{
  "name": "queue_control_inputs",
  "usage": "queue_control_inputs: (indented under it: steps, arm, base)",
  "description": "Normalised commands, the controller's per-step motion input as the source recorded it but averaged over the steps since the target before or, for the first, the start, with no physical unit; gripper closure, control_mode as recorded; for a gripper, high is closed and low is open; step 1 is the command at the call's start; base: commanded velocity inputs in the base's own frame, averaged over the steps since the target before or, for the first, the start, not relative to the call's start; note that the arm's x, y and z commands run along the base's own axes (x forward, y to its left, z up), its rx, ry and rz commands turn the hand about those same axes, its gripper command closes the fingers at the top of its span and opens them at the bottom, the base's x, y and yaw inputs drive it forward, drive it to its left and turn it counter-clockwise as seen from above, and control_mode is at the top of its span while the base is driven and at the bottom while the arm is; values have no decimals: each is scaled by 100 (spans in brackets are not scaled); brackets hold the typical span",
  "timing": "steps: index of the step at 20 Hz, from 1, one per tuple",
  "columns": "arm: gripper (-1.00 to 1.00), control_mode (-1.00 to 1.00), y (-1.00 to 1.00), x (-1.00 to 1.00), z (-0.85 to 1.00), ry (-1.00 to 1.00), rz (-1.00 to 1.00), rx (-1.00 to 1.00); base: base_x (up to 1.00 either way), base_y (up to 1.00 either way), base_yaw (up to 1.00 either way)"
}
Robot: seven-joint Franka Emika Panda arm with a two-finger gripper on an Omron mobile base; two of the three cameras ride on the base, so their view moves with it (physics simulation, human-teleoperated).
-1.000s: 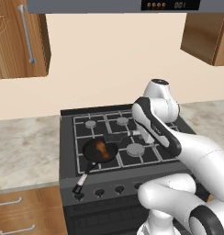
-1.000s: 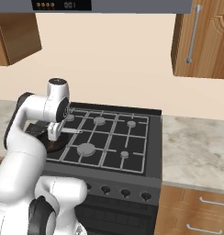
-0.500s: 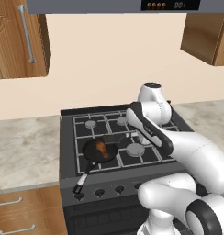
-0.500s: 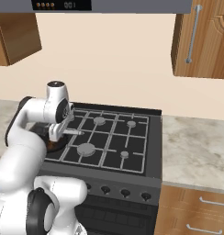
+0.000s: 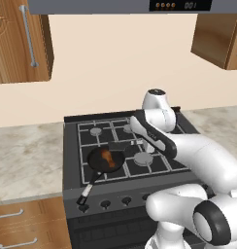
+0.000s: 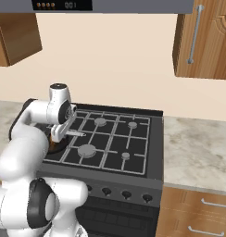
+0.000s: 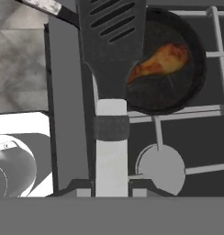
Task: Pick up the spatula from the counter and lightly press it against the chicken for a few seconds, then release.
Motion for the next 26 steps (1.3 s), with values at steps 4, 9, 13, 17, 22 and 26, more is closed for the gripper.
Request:
queue_control_inputs:
  steps: [4, 9, 13, 17, 22, 26]
  arm:
    - [100, -100, 0, 19, -27, 9, 0, -1]
    - [100, -100, 0, 6, -10, 2, 0, -7]
    - [100, -100, 0, 0, -7, 1, 0, -10]
    - [100, -100, 5, 10, -16, 1, 0, -9]
    - [100, -100, 9, 17, -13, 0, 0, -5]
    - [100, -100, 1, 14, -12, -1, 0, -5]
  base:
    - [0, 0, 0]
    - [0, 0, 0]
    - [0, 0, 0]
    - [0, 0, 0]
    - [0, 0, 0]
    - [0, 0, 0]
